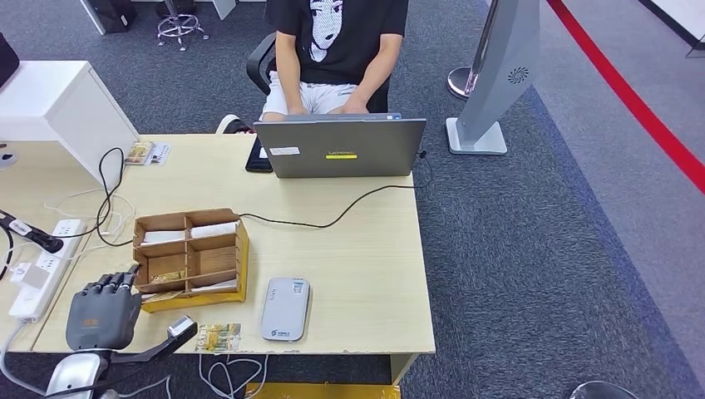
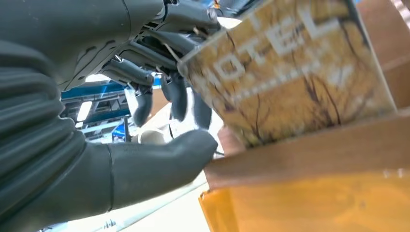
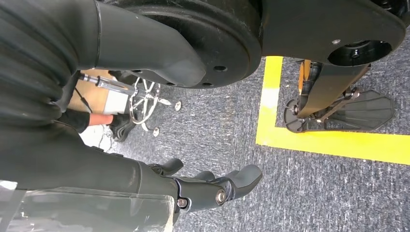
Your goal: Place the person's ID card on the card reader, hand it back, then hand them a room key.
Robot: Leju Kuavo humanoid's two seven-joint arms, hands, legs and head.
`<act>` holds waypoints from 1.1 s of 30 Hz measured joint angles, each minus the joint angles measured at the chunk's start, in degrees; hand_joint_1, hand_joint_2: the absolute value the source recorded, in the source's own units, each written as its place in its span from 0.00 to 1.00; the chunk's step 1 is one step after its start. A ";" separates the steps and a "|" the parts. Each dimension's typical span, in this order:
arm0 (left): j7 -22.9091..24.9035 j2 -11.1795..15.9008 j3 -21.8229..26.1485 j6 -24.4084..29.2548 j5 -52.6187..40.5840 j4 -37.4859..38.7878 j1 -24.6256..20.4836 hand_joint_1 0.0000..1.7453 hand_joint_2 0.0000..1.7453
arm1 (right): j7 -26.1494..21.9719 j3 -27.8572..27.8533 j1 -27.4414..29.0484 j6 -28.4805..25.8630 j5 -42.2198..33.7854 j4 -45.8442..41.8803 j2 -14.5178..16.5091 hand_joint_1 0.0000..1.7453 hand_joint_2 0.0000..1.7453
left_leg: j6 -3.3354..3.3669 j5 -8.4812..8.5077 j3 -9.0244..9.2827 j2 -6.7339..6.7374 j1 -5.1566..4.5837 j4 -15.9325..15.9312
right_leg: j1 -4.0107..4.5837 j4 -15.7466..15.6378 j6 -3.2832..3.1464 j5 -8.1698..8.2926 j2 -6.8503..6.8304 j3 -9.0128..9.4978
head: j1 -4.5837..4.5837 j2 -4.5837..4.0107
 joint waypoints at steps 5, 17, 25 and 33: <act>0.49 -0.02 0.00 0.54 0.00 -0.23 -0.39 0.00 1.00 | -0.01 0.00 -0.01 0.00 0.07 0.01 0.00 0.00 1.00 | 0.00 0.00 0.09 0.00 0.00 -0.03 | 0.00 0.00 0.00 0.00 0.00 0.09 | 0.00 0.00; 0.66 -0.14 0.00 1.24 -0.02 -1.06 -0.97 0.00 1.00 | -0.02 0.02 0.00 -0.04 0.20 0.01 0.00 0.00 1.00 | -0.03 0.02 0.29 -0.01 0.00 -0.10 | 0.00 0.00 -0.01 0.00 0.01 0.25 | 0.00 0.00; -0.97 -1.40 -0.01 0.91 -0.02 -2.62 -0.46 0.00 1.00 | -0.02 0.02 -0.01 -0.16 0.06 0.01 0.00 0.00 1.00 | -0.03 0.02 0.27 -0.01 0.00 -0.10 | 0.00 0.00 -0.01 0.00 0.00 0.24 | -0.01 0.00; -1.96 -3.37 -0.88 0.06 -0.02 -7.31 1.72 0.00 1.00 | 0.13 0.01 0.00 -0.56 -0.25 0.01 0.00 0.00 1.00 | -0.03 0.01 0.25 0.00 -0.01 -0.09 | -0.01 -0.01 -0.01 0.00 0.02 0.18 | 0.00 0.00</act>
